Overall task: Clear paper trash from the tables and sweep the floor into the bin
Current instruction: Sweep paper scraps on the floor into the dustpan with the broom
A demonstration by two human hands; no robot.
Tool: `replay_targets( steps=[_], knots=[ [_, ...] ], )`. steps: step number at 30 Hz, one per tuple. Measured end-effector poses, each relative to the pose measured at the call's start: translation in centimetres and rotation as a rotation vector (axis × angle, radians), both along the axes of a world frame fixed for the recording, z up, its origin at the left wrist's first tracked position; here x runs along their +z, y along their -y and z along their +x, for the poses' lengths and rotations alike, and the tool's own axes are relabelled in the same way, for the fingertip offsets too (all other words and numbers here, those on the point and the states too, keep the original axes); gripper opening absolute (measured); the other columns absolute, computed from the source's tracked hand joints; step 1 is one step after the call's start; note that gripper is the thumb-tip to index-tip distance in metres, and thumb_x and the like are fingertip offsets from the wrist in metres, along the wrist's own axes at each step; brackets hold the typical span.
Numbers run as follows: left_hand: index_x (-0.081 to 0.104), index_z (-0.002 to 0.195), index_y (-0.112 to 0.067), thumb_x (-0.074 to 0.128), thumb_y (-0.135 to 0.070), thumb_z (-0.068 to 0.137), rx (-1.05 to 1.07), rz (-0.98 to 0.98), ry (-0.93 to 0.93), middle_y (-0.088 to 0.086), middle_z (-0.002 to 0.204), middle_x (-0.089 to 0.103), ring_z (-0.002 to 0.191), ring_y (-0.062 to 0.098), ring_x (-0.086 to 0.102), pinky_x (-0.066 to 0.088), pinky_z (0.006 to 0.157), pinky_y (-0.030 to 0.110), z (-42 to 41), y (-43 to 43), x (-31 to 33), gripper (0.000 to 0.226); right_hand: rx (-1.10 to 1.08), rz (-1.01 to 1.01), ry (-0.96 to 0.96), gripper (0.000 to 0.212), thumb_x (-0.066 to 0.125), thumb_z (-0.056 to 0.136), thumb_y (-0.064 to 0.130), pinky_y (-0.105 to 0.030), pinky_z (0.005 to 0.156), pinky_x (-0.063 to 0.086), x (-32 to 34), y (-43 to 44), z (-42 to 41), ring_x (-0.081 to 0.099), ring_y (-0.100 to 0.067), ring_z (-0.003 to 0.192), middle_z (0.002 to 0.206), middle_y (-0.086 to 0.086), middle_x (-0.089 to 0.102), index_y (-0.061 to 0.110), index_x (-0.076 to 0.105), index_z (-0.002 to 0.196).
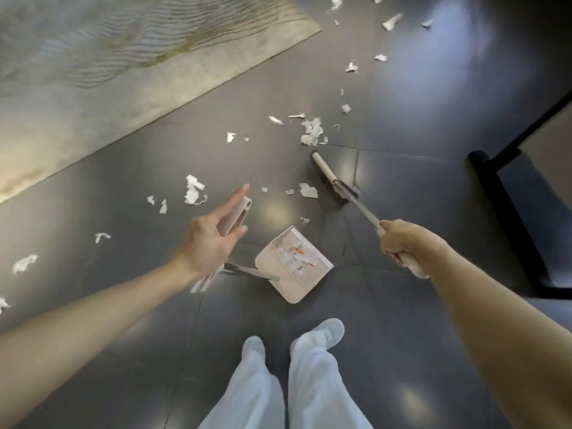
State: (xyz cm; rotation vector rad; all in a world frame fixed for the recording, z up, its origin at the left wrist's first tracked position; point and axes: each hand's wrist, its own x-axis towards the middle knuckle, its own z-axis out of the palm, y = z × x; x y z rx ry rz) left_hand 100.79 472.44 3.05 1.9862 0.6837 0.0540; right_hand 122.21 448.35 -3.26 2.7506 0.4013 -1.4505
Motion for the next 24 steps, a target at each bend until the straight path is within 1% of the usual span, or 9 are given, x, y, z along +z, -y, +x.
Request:
replay_targets(
  steps=[3,5,7,10,12,14,18,22,24],
  knots=[
    [0.039,0.132,-0.054,0.061,-0.005,0.090,0.048,0.044,-0.029,-0.060,0.104,0.037,0.110,-0.017,0.033,0.040,0.102,0.045,-3.7,-1.6,0.4,0.068,0.110,-0.030,-0.034,0.067,0.049,0.077,-0.009,-0.028,0.048,0.044,-0.1,-1.4,-2.8,0.057,-0.027,0.072,0.090,-0.010,0.057,0.014,0.043,0.139],
    [0.038,0.130,-0.056,0.061,-0.007,0.090,0.059,0.075,-0.036,-0.054,0.111,0.039,0.111,0.003,0.042,0.043,0.100,0.043,-6.4,-2.3,0.5,0.068,0.160,-0.046,-0.029,0.074,0.049,0.076,-0.007,-0.024,0.046,0.044,0.2,-1.8,-5.2,0.055,-0.021,0.070,0.104,-0.010,0.059,0.021,0.039,0.144],
    [0.037,0.128,-0.060,0.062,-0.009,0.090,0.054,0.112,-0.043,-0.050,0.114,0.039,0.108,0.014,0.047,0.046,0.096,0.040,-9.3,-2.9,0.5,0.068,0.194,-0.075,-0.028,0.075,0.051,0.075,-0.005,-0.022,0.044,0.043,0.5,-1.8,-8.1,0.056,-0.019,0.069,0.104,-0.008,0.059,0.023,0.038,0.144],
    [0.036,0.126,-0.063,0.062,-0.010,0.090,0.019,0.117,-0.047,-0.050,0.114,0.037,0.105,-0.002,0.046,0.045,0.095,0.031,-13.6,-3.9,0.1,0.069,0.211,-0.108,-0.026,0.079,0.052,0.070,-0.004,-0.023,0.050,0.047,0.8,-0.8,-13.1,0.058,-0.021,0.070,0.110,-0.008,0.062,0.024,0.038,0.143],
    [0.035,0.125,-0.064,0.062,-0.010,0.090,0.000,0.105,-0.045,-0.049,0.114,0.037,0.113,-0.009,0.046,0.036,0.097,0.011,-16.3,-4.4,-0.3,0.070,0.178,-0.111,-0.053,0.076,0.049,0.069,-0.003,-0.023,0.048,0.045,1.4,0.5,-16.4,0.056,-0.020,0.058,0.095,-0.009,0.061,0.026,0.041,0.139],
    [0.035,0.128,-0.060,0.062,-0.008,0.090,0.009,0.104,-0.036,-0.042,0.117,0.039,0.114,-0.015,0.043,0.027,0.090,-0.006,-18.8,-4.5,-0.8,0.069,0.071,-0.103,-0.084,0.073,0.048,0.073,-0.004,-0.022,0.043,0.040,2.1,1.8,-19.1,0.049,-0.020,0.047,0.082,-0.013,0.058,0.030,0.042,0.138],
    [0.035,0.136,-0.052,0.061,-0.009,0.090,0.029,0.116,-0.049,-0.026,0.122,0.046,0.103,-0.022,0.040,0.024,0.081,-0.011,-22.3,-4.5,-2.1,0.068,-0.121,-0.040,-0.131,0.061,0.048,0.080,-0.007,-0.022,0.043,0.034,4.0,3.0,-22.8,0.039,-0.018,0.042,0.072,-0.016,0.051,0.027,0.047,0.131],
    [0.035,0.142,-0.044,0.059,-0.011,0.092,0.066,0.131,-0.067,-0.017,0.128,0.053,0.112,0.001,0.052,0.028,0.083,-0.005,-23.6,-4.4,-3.6,0.065,-0.181,-0.002,-0.113,0.055,0.047,0.082,-0.008,-0.022,0.043,0.035,5.1,2.7,-25.2,0.037,-0.018,0.040,0.064,-0.013,0.048,0.022,0.048,0.129],
    [0.036,0.143,-0.043,0.059,-0.011,0.091,0.090,0.140,-0.056,-0.013,0.129,0.056,0.112,0.002,0.053,0.029,0.084,-0.004,-23.4,-4.6,-4.2,0.065,-0.155,-0.012,-0.072,0.055,0.046,0.080,-0.008,-0.021,0.040,0.036,4.7,2.0,-25.4,0.039,-0.018,0.036,0.065,-0.013,0.050,0.020,0.049,0.127]
  ],
)
